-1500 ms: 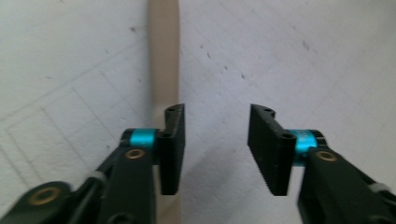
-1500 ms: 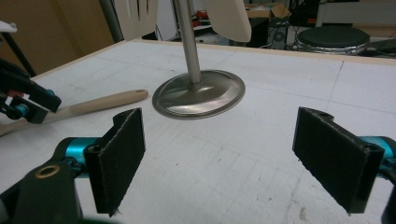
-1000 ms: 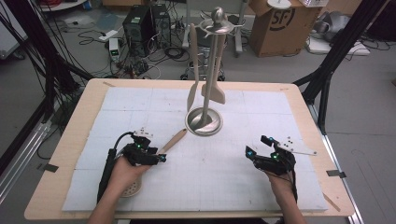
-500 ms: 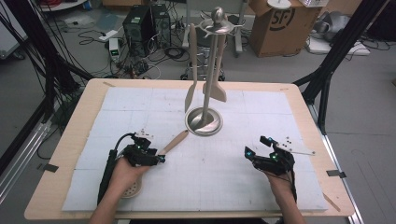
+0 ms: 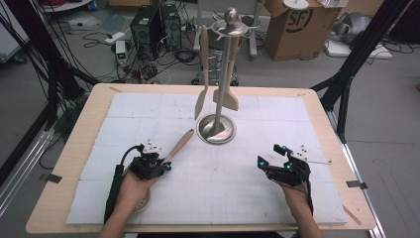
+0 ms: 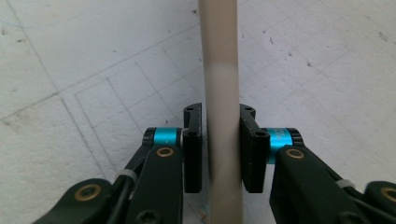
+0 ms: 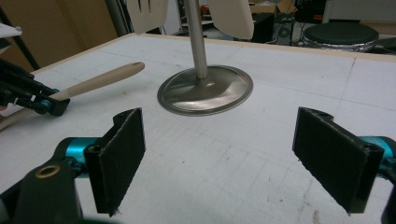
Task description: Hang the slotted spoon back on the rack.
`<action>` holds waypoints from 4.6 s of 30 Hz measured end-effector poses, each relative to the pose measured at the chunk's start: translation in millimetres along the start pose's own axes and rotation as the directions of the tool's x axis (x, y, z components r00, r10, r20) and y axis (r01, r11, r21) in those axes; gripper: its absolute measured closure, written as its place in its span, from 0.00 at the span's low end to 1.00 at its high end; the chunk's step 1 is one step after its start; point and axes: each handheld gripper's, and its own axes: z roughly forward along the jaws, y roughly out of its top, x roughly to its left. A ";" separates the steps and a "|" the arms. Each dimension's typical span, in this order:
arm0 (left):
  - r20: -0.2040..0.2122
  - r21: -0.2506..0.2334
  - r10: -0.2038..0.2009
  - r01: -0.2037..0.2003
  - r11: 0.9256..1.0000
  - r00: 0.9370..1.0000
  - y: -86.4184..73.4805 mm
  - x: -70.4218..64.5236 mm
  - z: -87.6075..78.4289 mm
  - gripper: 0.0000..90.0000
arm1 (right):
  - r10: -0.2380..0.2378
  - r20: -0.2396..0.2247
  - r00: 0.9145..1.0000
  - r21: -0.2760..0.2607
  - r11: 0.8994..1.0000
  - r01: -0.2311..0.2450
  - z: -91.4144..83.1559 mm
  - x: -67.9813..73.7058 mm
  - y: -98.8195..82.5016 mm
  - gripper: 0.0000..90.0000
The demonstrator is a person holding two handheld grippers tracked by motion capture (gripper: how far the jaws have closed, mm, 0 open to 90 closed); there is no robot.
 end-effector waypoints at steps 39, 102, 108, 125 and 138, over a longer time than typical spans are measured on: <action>0.198 -0.527 -0.010 0.115 0.842 0.980 33.8 -17.1 -51.2 0.86 | 0.010 0.011 1.000 -0.013 1.000 -0.010 -2.7 -5.1 0.2 0.18; 0.254 -0.743 0.148 0.094 0.663 0.956 154.9 -46.3 -42.2 0.86 | 0.036 0.025 0.999 -0.019 0.999 -0.035 -7.9 -12.3 -3.1 0.18; 0.241 -0.724 0.123 0.094 0.683 0.963 157.1 -45.7 -35.6 0.86 | 0.031 0.026 0.999 -0.025 0.999 -0.030 -8.2 -13.0 -2.8 0.18; 0.306 -0.686 0.054 0.181 0.705 0.950 142.9 -29.2 -36.9 0.53 | 0.032 0.026 0.999 -0.023 0.999 -0.031 -8.5 -11.7 -2.8 0.18; 0.231 -0.666 0.013 0.148 0.731 0.973 71.3 -5.7 -40.2 0.34 | 0.025 0.019 1.000 -0.022 0.999 -0.024 -5.9 -7.7 -2.3 0.18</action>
